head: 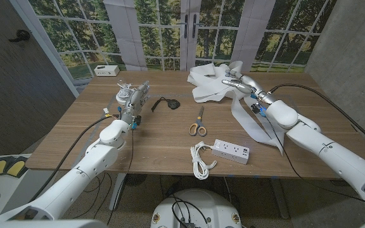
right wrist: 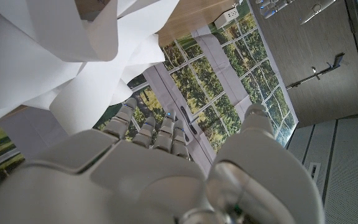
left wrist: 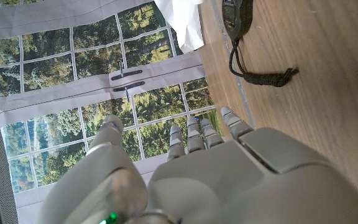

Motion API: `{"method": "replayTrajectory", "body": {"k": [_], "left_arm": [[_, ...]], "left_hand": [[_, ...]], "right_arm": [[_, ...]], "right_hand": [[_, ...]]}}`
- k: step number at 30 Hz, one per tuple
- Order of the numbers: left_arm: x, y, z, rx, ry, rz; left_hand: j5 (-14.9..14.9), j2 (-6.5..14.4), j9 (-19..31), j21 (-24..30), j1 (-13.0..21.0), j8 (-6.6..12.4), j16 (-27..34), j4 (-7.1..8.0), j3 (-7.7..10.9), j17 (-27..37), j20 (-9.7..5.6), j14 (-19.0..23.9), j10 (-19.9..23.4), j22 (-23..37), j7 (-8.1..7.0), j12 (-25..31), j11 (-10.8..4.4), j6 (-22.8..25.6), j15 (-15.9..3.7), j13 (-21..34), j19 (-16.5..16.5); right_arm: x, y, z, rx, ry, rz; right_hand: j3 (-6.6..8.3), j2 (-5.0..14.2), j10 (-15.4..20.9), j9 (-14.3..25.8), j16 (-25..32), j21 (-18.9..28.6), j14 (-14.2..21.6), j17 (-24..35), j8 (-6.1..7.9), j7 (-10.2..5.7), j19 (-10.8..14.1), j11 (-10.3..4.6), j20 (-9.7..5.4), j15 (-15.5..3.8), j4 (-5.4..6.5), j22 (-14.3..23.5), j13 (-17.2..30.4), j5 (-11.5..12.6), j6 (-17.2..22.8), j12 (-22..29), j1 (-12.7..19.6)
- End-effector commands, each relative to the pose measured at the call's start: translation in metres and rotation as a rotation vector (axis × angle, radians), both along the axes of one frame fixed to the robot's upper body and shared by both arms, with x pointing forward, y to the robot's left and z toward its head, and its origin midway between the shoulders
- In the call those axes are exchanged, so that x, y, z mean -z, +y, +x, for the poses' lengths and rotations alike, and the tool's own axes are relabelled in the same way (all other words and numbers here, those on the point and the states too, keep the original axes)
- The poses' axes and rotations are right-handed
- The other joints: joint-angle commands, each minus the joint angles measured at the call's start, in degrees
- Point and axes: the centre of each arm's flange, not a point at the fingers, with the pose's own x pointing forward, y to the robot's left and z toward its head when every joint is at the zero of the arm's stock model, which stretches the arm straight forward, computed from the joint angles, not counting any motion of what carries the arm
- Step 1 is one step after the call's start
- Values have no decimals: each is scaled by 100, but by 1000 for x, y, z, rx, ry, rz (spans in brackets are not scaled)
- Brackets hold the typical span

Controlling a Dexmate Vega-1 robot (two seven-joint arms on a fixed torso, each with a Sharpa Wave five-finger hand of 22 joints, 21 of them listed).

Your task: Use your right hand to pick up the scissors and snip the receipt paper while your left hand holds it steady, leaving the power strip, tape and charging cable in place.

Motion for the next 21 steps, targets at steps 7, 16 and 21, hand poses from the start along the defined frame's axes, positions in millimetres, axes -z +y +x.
{"method": "replayTrajectory", "body": {"k": [7, 16, 21], "left_arm": [[-2, -12, 2, 3, -5, -3], [2, -14, 3, 4, 7, 16], [3, -17, 6, 11, 17, 11]], "left_hand": [[34, -20, 26, 39, 22, 27, 26, -10, -11, 14, -14, 47, 43, 28, 11, 49, 26, 73, -2, 22, 12], [34, -18, 26, 34, 22, 22, 23, -10, -13, 14, -5, 47, 57, 28, 10, 51, 12, 85, 3, 23, 0], [34, -18, 26, 35, 20, 23, 25, -10, -16, 13, -13, 54, 86, 28, 14, 60, 4, 99, 9, 23, 2]], "right_arm": [[-15, 3, -6, -77, -41, -96], [-15, 4, -6, -73, -26, -136], [-16, 5, -8, -71, -31, -162]], "right_hand": [[96, 73, 163, 23, 20, 41, 59, -2, 70, -39, 59, -44, 9, -390, -42, 14, 38, -46, 200, 43, 234], [149, 129, 252, 24, 17, 34, 72, -5, 81, -55, 57, -48, -3, -393, -46, 14, 46, -72, 286, 51, 324], [198, 182, 311, 23, 11, 30, 71, -6, 97, -80, 55, -57, -7, -400, -54, 14, 50, -89, 370, 55, 403]]}}
